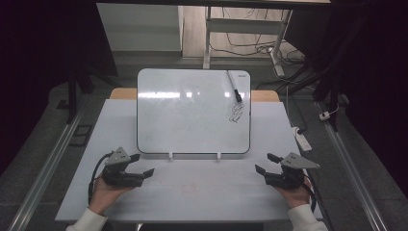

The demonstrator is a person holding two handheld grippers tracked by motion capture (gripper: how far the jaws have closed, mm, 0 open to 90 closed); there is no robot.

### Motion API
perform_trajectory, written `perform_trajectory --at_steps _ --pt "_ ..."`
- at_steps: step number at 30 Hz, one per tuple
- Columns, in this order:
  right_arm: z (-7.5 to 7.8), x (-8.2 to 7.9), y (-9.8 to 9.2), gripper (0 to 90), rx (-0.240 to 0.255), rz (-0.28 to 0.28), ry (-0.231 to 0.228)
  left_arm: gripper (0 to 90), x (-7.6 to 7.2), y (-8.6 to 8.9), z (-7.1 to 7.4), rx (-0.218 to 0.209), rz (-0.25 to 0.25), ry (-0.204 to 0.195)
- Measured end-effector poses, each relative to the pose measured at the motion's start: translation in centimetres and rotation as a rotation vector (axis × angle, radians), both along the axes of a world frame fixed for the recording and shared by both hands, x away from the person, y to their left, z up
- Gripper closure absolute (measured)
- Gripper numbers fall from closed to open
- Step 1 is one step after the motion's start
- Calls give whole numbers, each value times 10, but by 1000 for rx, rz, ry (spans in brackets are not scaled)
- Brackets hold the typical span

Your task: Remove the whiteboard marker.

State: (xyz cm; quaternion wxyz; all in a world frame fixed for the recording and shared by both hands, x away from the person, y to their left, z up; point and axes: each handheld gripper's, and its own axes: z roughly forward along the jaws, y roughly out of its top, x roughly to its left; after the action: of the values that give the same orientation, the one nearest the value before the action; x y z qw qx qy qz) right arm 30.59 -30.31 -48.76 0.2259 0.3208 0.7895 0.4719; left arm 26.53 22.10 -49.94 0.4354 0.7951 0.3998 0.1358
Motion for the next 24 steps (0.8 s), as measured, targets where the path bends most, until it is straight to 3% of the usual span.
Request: perform_trajectory --at_steps 4,16,23,24 --pt "-2 0 2 326 -32 -2 -9 195 0 5 1 -12 15 3" --pt "2 3 9 350 -37 -35 14 195 -1 5 0 -8 25 7" --pt "19 9 16 352 -27 -53 -7 195 -1 7 0 -1 31 7" --pt "29 14 21 352 -35 -53 -21 196 -1 7 0 -1 32 9"
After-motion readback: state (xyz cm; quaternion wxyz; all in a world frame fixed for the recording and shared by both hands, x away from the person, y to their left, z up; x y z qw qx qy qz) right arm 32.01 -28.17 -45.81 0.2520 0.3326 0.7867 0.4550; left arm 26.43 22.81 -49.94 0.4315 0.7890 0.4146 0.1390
